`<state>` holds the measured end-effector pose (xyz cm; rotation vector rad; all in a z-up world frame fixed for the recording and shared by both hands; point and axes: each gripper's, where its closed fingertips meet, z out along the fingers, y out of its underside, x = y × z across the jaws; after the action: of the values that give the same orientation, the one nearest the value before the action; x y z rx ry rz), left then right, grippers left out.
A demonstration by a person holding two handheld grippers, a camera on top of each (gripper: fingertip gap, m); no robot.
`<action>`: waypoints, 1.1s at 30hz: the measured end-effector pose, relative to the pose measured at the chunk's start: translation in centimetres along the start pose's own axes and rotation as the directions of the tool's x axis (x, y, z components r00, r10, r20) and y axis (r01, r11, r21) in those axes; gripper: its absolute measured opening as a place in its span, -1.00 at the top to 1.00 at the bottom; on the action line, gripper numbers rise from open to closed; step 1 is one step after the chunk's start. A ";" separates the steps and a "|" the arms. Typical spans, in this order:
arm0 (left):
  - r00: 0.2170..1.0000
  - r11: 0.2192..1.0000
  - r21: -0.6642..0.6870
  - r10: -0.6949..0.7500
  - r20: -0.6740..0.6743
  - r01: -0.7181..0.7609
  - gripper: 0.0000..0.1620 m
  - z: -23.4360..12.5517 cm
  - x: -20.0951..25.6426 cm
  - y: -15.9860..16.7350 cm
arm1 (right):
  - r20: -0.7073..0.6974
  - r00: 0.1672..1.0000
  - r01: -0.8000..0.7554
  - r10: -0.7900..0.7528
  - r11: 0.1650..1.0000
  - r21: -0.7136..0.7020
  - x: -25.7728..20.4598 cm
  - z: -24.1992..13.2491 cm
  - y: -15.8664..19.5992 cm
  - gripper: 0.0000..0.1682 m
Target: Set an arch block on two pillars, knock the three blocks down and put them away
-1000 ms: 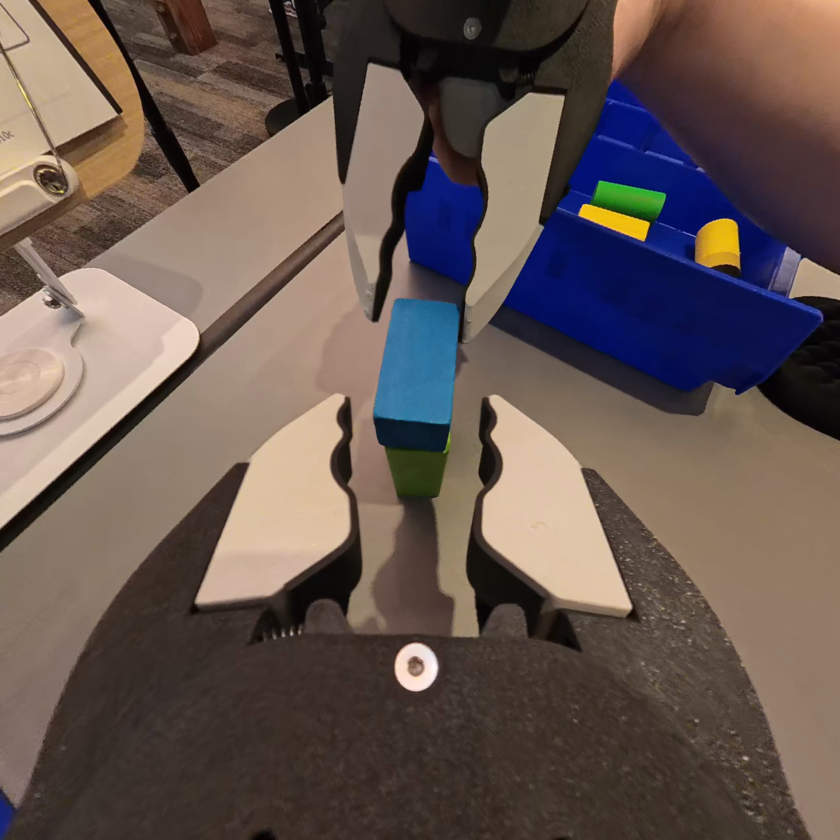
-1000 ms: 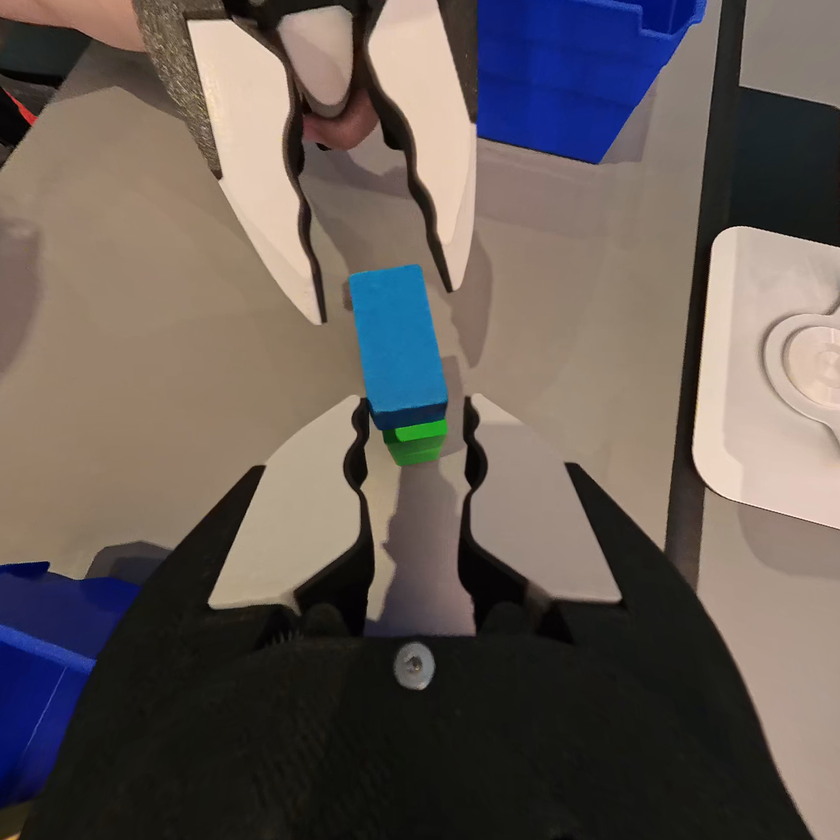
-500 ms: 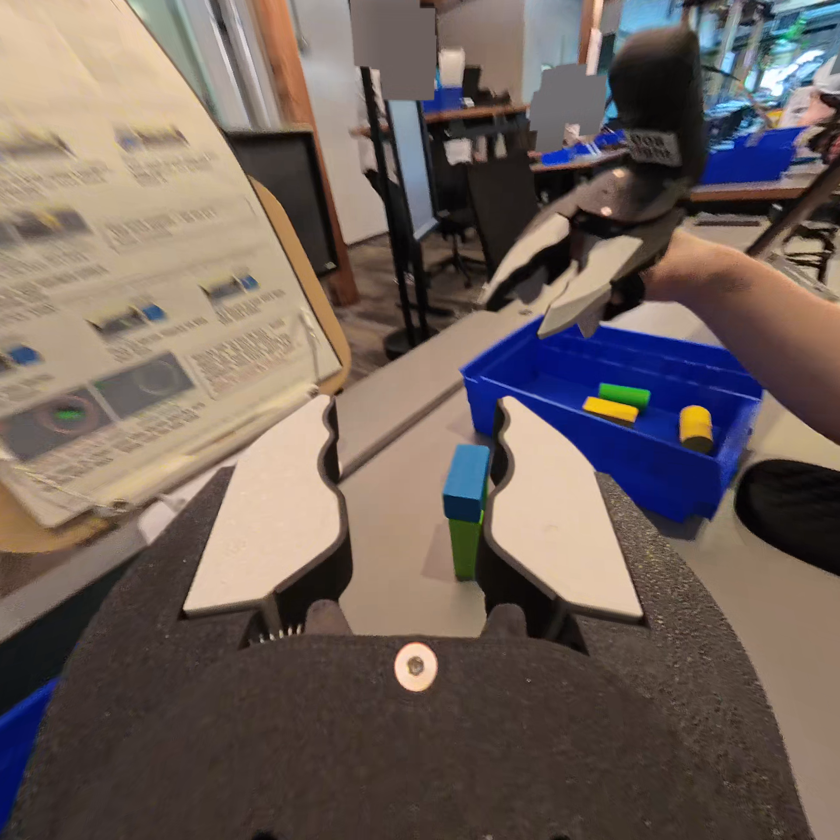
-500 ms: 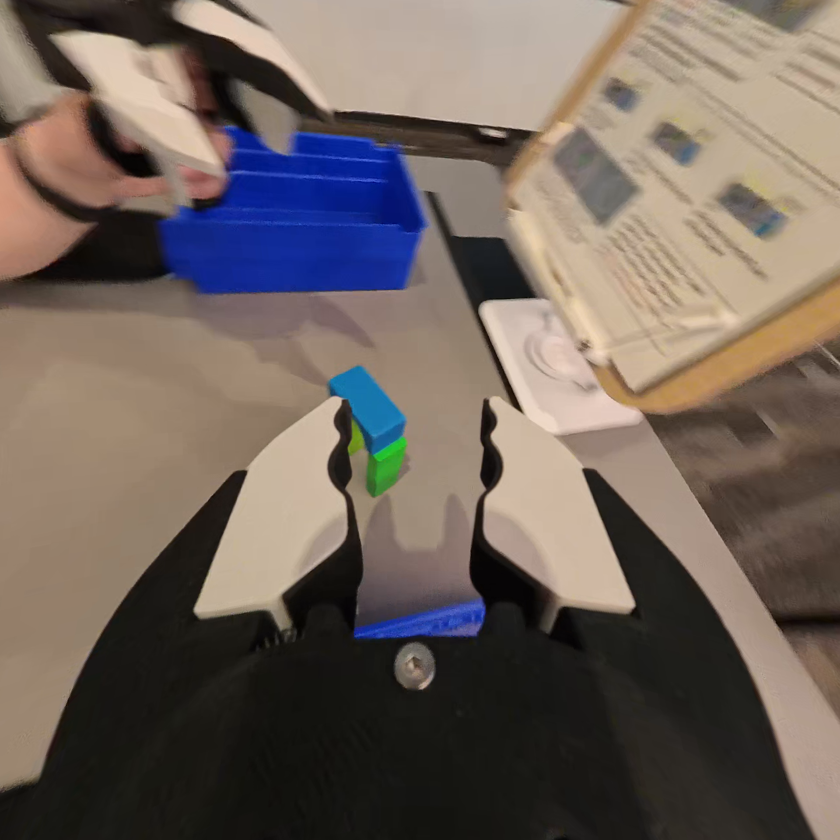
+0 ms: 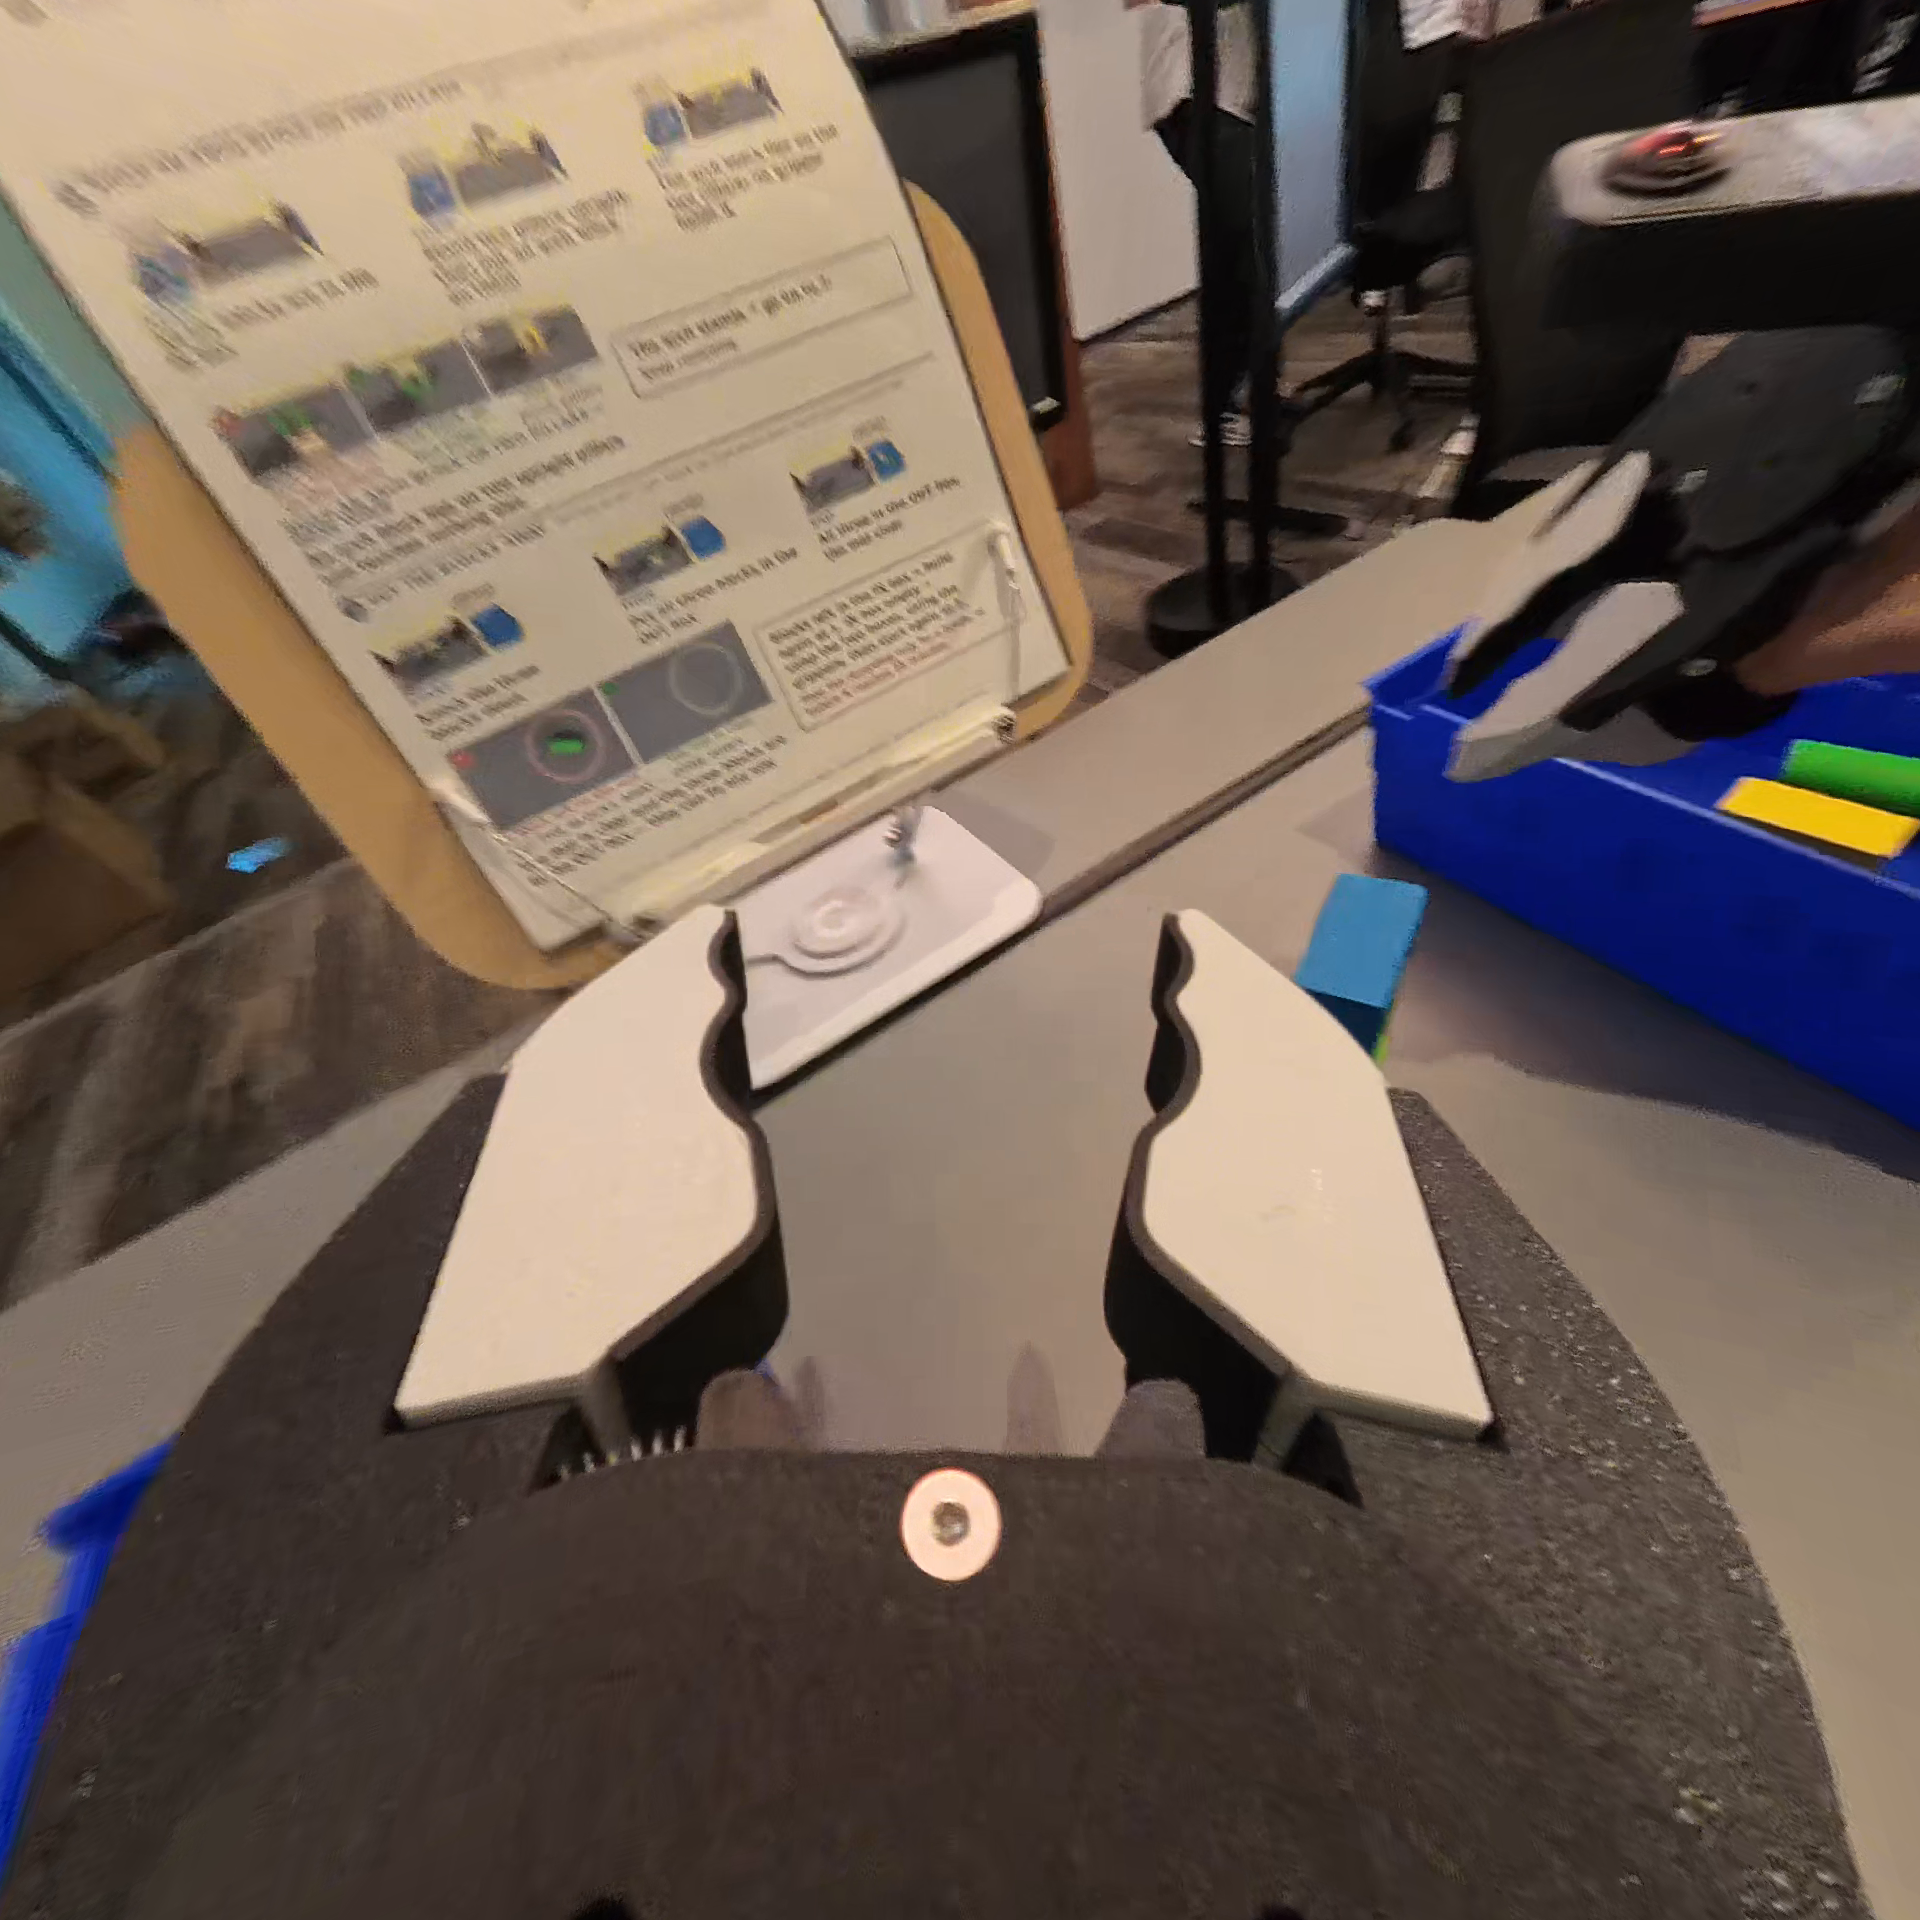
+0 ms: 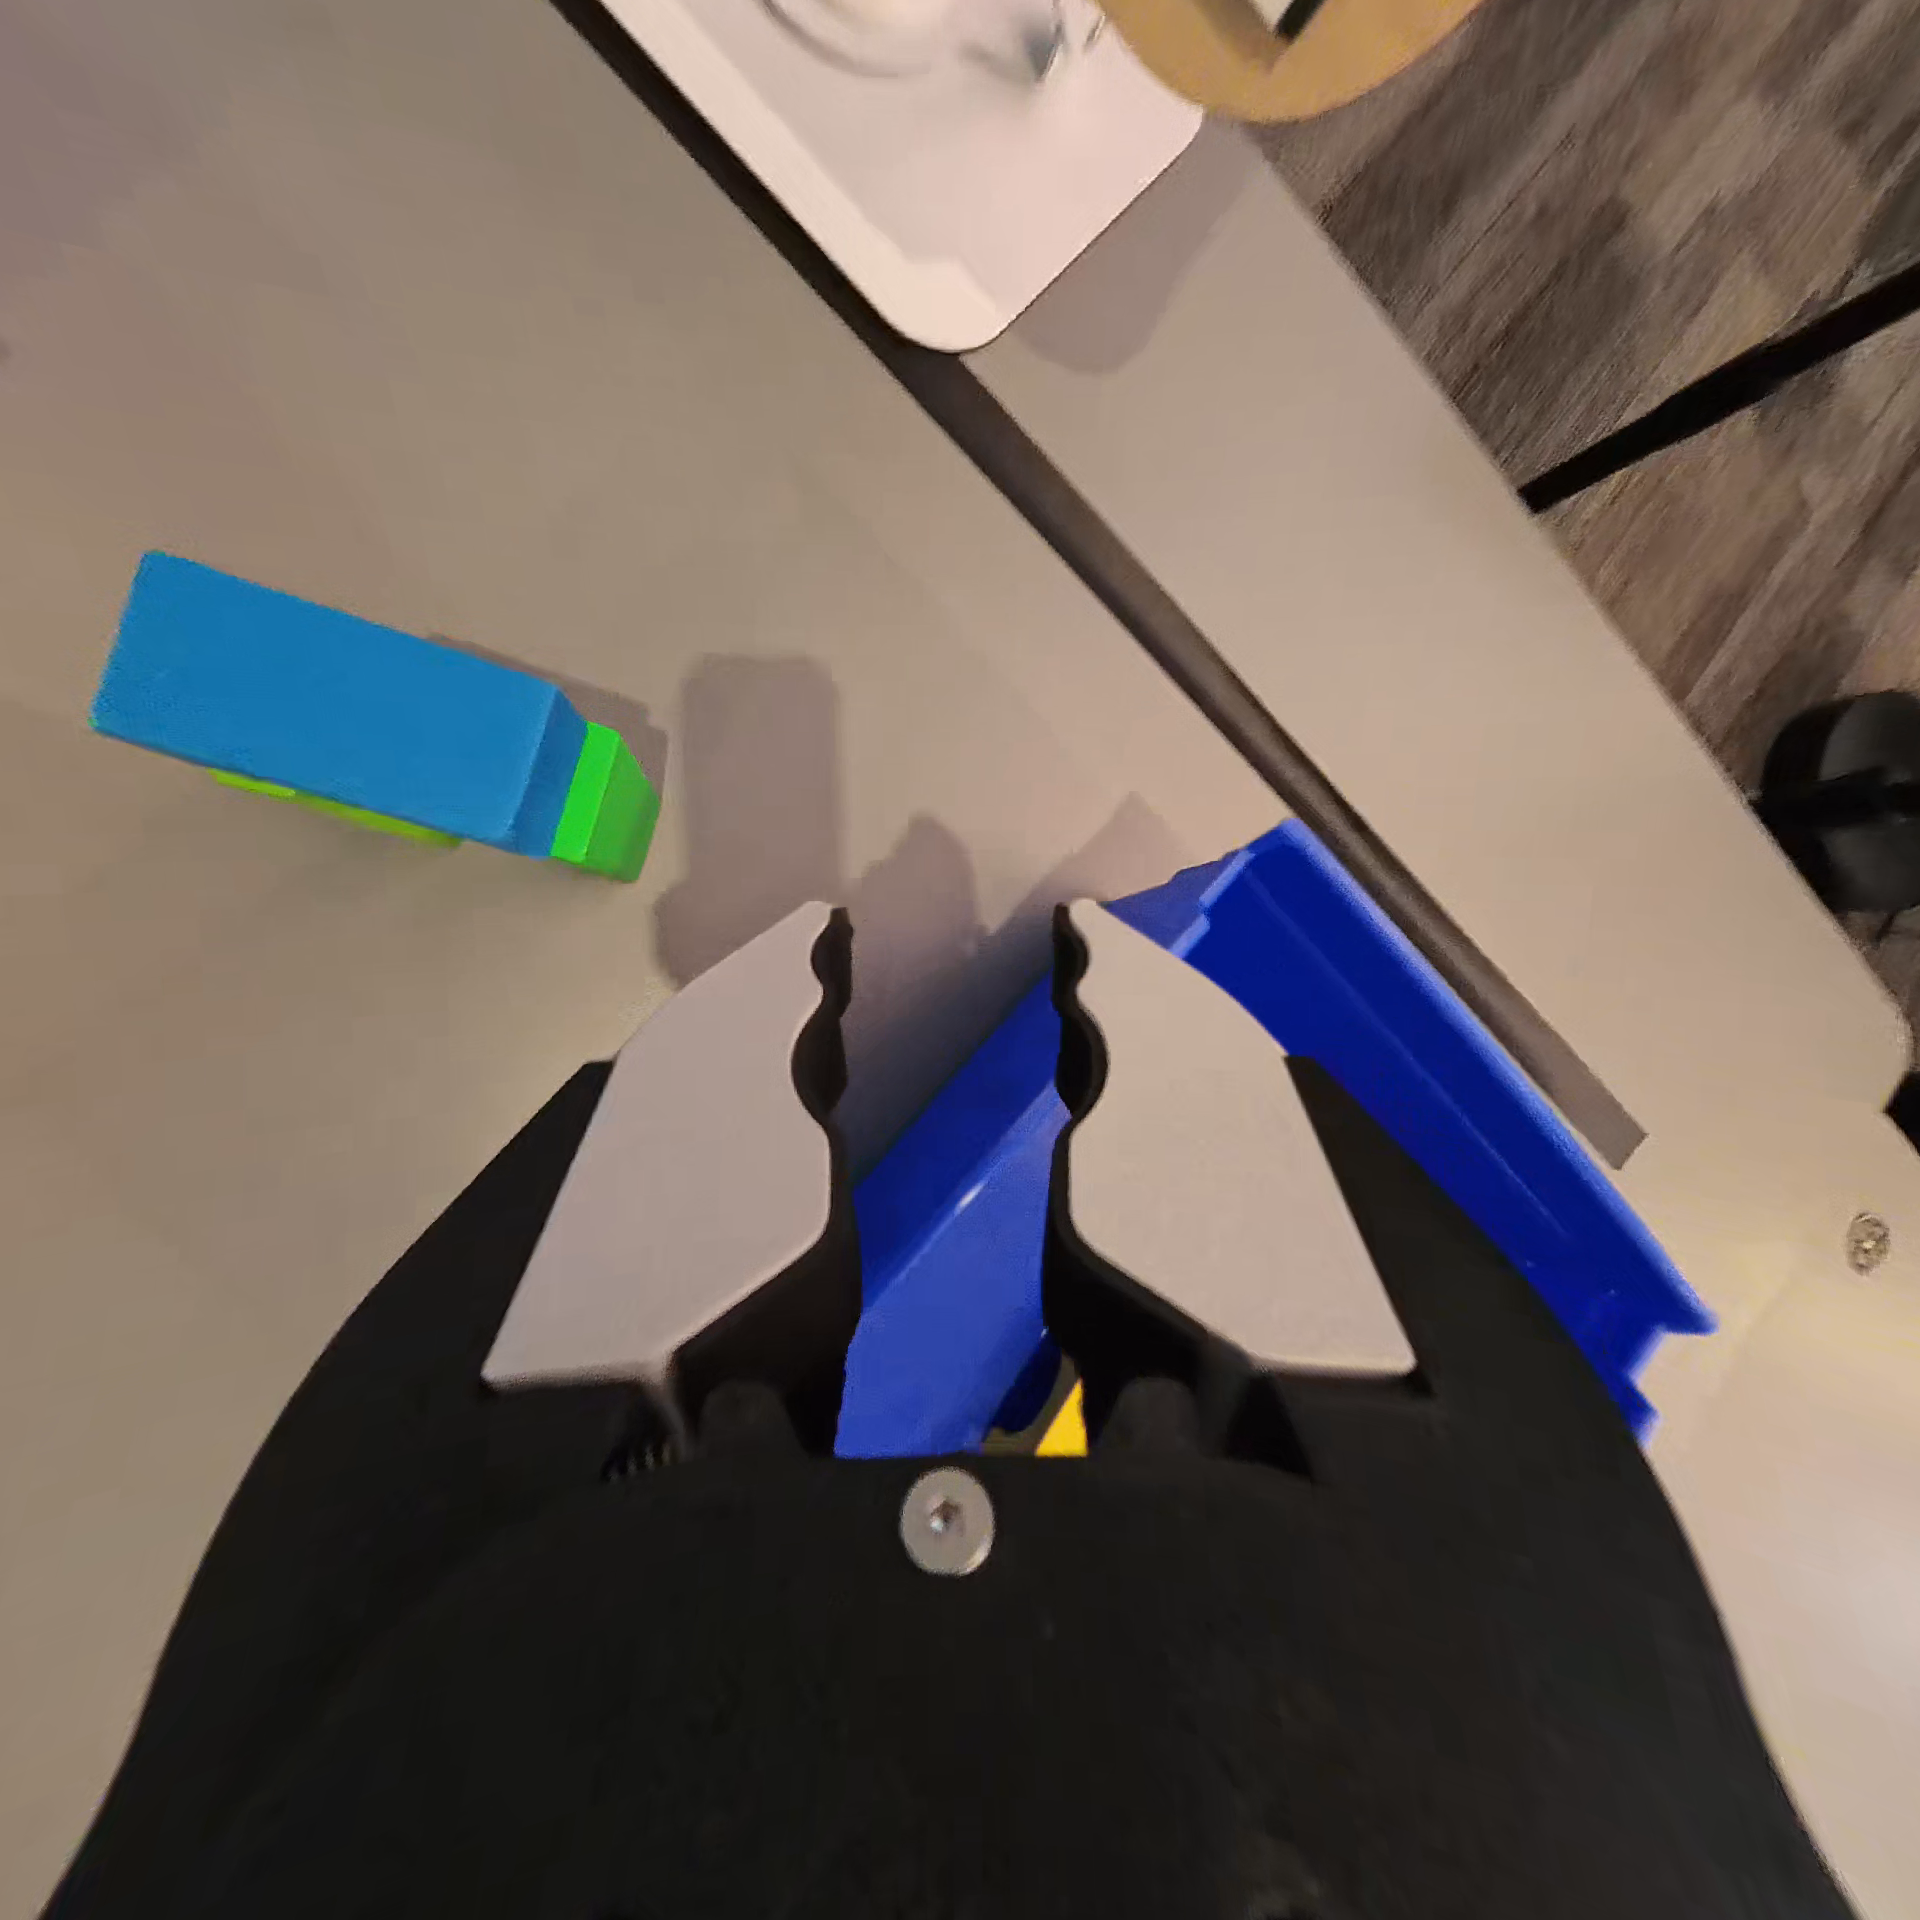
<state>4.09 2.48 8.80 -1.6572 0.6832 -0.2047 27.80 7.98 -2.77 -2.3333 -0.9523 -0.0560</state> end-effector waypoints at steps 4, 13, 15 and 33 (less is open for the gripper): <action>0.996 0.997 -0.047 -0.061 -0.066 0.058 0.07 0.2 0.2 1.5 | 0.082 0.994 -0.060 0.065 0.996 -0.065 -0.7 2.0 -0.4 0.56; 0.995 0.995 -0.065 -0.072 0.067 0.076 0.07 -0.1 -3.7 2.5 | 0.134 0.984 -0.081 0.114 0.970 -0.231 0.2 5.4 0.8 0.98; 0.992 0.995 -0.052 -0.085 0.095 0.091 0.08 -0.1 -4.3 2.5 | 0.196 0.972 -0.082 0.127 0.971 -0.223 -0.5 5.7 0.6 0.98; 0.987 0.987 -0.121 -0.090 0.131 0.106 0.08 0.9 -5.1 4.4 | 0.188 0.978 -0.030 0.096 0.945 -0.325 -1.0 7.1 1.7 0.98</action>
<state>-1.02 5.74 5.73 -1.8117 0.5295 -0.1279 26.86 10.29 -9.70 -2.7102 -1.0278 0.0576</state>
